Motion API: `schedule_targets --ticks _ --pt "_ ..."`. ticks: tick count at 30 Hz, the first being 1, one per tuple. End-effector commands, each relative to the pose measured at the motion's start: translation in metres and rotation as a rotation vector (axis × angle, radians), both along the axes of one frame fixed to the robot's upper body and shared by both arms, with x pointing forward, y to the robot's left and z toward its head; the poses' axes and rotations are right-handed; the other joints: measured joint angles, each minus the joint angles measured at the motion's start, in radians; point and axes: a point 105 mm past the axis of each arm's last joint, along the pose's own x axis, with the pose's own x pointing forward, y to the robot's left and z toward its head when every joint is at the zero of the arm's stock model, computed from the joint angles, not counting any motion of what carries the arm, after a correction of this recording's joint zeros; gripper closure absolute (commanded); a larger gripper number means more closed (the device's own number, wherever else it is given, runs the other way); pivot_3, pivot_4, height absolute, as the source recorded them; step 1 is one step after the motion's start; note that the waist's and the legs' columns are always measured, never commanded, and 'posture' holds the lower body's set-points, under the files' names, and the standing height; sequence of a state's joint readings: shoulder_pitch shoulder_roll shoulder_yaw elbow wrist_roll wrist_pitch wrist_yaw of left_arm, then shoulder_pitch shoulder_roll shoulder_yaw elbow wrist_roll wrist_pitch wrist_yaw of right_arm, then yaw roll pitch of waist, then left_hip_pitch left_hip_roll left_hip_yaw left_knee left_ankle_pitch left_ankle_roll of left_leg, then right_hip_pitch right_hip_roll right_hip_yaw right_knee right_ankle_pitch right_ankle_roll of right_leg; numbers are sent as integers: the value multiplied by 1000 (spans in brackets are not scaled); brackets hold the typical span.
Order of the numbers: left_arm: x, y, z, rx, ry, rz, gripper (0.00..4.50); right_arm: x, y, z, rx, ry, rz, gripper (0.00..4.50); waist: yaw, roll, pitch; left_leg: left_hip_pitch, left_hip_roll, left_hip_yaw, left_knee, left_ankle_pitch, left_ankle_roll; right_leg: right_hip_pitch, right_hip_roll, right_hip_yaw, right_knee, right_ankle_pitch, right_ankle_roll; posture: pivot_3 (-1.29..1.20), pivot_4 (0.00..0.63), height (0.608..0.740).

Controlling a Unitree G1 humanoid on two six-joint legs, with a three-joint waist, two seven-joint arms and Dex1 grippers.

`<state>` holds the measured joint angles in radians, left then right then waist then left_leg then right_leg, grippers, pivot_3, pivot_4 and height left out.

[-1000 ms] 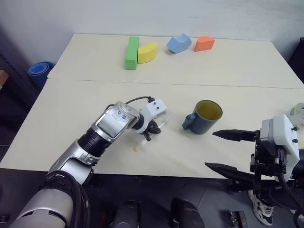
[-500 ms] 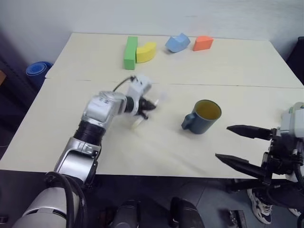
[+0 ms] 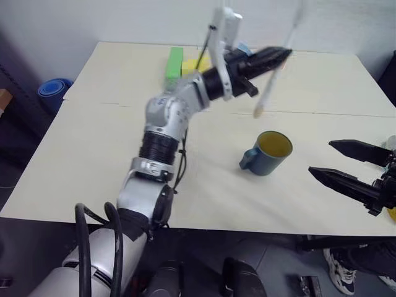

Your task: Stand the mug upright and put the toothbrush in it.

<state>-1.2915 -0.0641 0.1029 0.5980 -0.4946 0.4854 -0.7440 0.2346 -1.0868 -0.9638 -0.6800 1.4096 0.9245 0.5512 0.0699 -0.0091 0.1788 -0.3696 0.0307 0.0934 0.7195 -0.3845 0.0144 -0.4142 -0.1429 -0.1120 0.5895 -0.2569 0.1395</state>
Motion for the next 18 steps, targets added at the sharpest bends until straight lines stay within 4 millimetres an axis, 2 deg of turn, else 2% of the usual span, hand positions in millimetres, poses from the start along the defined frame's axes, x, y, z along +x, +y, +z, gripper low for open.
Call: schedule_targets --ticks 1,4,7,12,15,18 --pt "-13 -24 -1 12 -89 -43 4122 -4 -4 7 -7 -47 -44 0 0 0 0 0 0 0 0 0 0 0 0 0 0 0 0 0 150 740" --pt "-14 -36 -17 39 -112 -42 4122 -5 -5 6 -8 -48 -58 0 -1 0 0 0 0 0 0 0 0 0 0 0 0 0 0 0 150 740" --pt "-14 -49 -50 103 -112 -27 4122 -5 -8 6 -18 -48 -84 0 -1 0 0 0 0 0 0 0 1 0 0 0 -1 0 0 0 150 740" --pt "-12 -53 -77 145 -93 -9 4122 -3 -12 8 -6 -52 -106 0 -1 0 0 0 0 0 0 -1 1 0 0 0 -1 0 0 0 150 740" --pt "-14 -54 -85 131 -65 -18 3314 -1 -14 9 0 -55 -112 0 2 1 0 0 0 0 0 -1 2 0 0 0 -1 0 0 0 150 740" --pt "-10 -42 -69 74 -49 -13 2325 2 -15 7 1 -48 -116 0 2 1 0 0 0 0 0 -1 2 0 0 1 -1 0 0 0 150 740"
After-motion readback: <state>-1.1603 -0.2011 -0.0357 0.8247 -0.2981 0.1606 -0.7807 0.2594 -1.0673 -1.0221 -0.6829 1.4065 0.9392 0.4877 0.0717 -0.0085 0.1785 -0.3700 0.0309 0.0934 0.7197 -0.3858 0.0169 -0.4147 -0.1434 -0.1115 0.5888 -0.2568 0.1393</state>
